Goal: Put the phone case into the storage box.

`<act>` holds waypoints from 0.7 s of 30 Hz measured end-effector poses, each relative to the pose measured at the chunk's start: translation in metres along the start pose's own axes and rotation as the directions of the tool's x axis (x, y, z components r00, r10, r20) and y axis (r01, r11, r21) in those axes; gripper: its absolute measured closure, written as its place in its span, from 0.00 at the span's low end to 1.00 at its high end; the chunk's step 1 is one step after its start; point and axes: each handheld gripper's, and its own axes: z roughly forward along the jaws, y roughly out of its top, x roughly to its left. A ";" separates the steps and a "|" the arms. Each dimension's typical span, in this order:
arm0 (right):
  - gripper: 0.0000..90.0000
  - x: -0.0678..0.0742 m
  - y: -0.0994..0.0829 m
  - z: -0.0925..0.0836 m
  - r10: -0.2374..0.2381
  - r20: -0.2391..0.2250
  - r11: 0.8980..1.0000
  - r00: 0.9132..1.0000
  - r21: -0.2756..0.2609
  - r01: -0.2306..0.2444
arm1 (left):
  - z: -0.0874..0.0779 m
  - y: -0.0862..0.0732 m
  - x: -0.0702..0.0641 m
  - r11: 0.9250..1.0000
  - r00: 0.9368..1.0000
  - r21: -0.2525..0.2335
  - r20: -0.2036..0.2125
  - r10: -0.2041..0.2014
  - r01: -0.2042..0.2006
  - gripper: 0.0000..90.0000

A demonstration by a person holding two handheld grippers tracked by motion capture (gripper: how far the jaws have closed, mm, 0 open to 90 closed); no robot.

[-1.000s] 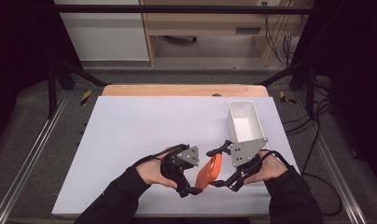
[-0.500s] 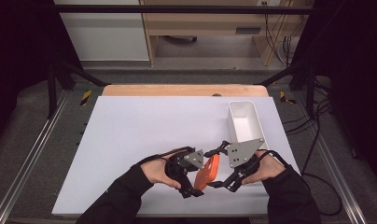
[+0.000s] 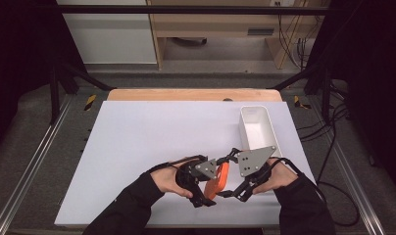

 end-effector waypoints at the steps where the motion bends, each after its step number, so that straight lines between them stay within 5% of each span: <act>1: 0.21 0.000 0.000 0.000 0.000 0.001 1.000 1.000 0.002 0.000 | 0.000 0.000 0.000 1.000 1.000 0.004 -0.006 0.002 -0.002 0.16; 11: 0.16 -0.002 -0.002 0.003 0.006 0.034 1.000 0.999 0.012 -0.006 | -0.002 -0.006 0.002 1.000 0.998 -0.025 -0.059 -0.005 0.003 0.18; 21: 0.03 -0.003 -0.001 0.001 0.088 0.094 0.996 0.992 -0.020 -0.087 | -0.009 -0.015 0.005 0.998 0.994 -0.064 -0.106 -0.034 0.027 0.18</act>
